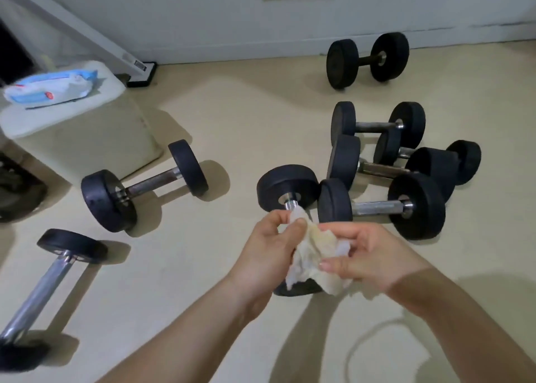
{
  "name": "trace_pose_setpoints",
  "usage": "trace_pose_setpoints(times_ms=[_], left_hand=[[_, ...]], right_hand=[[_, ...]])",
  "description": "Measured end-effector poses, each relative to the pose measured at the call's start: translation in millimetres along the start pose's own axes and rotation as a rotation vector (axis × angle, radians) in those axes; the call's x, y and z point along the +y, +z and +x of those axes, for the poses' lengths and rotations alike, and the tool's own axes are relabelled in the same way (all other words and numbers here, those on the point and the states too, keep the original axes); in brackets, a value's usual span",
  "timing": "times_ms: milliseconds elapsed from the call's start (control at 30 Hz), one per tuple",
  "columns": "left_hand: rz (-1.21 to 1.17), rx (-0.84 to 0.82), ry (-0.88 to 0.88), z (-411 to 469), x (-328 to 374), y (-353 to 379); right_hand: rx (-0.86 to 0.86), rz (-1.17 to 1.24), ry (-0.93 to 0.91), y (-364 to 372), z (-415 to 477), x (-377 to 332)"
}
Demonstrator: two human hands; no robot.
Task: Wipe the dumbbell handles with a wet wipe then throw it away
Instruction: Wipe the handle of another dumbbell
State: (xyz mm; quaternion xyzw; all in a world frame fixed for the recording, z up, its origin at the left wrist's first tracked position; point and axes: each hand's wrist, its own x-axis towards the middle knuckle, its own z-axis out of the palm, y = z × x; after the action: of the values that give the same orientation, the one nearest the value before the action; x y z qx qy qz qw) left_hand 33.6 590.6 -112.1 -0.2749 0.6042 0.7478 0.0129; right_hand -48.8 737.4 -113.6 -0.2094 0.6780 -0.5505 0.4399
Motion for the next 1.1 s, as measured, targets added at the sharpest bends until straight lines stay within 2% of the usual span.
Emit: trace_pose_setpoints(times_ms=[33, 67, 100, 200, 267, 333, 400, 467, 533, 600, 700, 800, 933, 1033, 1100], left_hand=[[-0.021, 0.019, -0.033, -1, -8, 3], [-0.043, 0.039, -0.062, -1, -15, 5], [-0.061, 0.055, -0.085, 0, -20, 7], [-0.072, 0.044, -0.117, 3, -30, 14], [0.046, -0.001, -0.093, 4, -37, 21], [0.180, 0.006, -0.024, 7, -47, 26], [0.350, 0.108, 0.099, 13, -56, 25], [0.876, 0.173, 0.288, 22, -65, 21], [1.402, 0.091, 0.379, 30, -74, 20], [1.594, 0.046, 0.409, 37, -77, 24], [1.560, 0.052, 0.397, 42, -74, 24], [1.492, 0.071, 0.311, 36, -74, 5], [1.387, 0.099, 0.174, 21, -79, -41], [1.419, 0.092, 0.121, 14, -85, -77], [1.410, 0.095, 0.099, 13, -93, -96]], right_hand=[[-0.014, -0.174, 0.024, -2, 1, 3], [0.003, -0.250, 0.033, -5, 3, 7], [0.036, -0.219, 0.018, -9, 3, 9], [0.126, 0.192, -0.072, -20, 6, 22], [0.118, 0.517, -0.035, -21, 11, 35], [0.149, 0.779, 0.003, -17, 15, 47], [0.280, 0.886, -0.010, -14, 17, 55], [0.457, 0.730, -0.043, -16, 17, 63], [0.561, 0.393, -0.044, -17, 14, 71], [0.596, 0.108, -0.036, -16, 12, 76], [0.606, -0.231, -0.014, -17, 17, 79], [0.538, -0.457, 0.014, -12, 27, 74], [0.389, -0.434, 0.005, 13, 44, 64], [0.409, -0.399, -0.008, 29, 67, 54], [0.431, -0.469, -0.029, 34, 87, 45]])
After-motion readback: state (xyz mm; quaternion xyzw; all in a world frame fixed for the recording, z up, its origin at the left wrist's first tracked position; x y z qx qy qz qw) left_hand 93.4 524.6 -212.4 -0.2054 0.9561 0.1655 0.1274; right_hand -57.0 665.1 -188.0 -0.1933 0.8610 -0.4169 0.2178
